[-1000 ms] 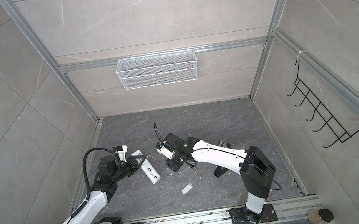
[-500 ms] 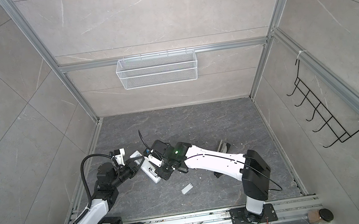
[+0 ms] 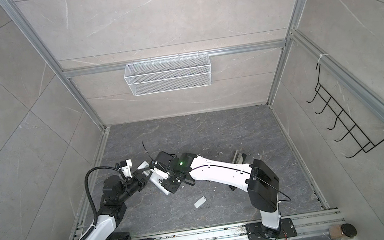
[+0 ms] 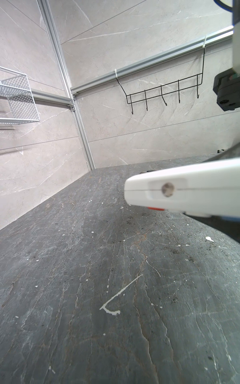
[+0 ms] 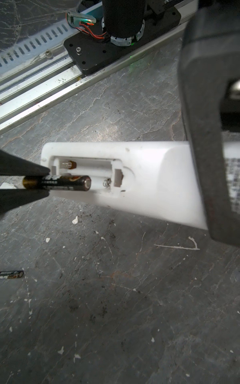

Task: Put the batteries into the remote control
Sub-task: 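Carry the battery with the right gripper to the remote's open compartment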

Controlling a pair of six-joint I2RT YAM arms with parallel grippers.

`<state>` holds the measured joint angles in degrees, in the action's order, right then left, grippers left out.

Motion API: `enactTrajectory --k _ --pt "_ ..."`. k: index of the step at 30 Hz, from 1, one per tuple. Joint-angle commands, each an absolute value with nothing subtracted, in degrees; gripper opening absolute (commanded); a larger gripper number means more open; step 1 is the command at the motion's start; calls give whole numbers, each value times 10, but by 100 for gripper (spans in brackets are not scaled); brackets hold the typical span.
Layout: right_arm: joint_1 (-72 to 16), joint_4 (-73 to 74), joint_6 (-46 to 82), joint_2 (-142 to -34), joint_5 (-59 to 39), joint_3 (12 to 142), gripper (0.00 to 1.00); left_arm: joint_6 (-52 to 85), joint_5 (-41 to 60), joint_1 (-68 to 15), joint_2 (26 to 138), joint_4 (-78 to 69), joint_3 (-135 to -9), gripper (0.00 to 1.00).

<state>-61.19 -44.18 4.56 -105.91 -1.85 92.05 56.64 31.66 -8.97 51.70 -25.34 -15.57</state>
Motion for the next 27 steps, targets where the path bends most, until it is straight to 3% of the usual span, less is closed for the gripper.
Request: enactTrajectory --k 1,27 --pt "-618 -460 49 -1079 -11 942 0 570 318 -90 503 -280 -154 0" --pt "-618 -468 61 -1129 12 973 0 565 317 -90 496 -277 -153 0"
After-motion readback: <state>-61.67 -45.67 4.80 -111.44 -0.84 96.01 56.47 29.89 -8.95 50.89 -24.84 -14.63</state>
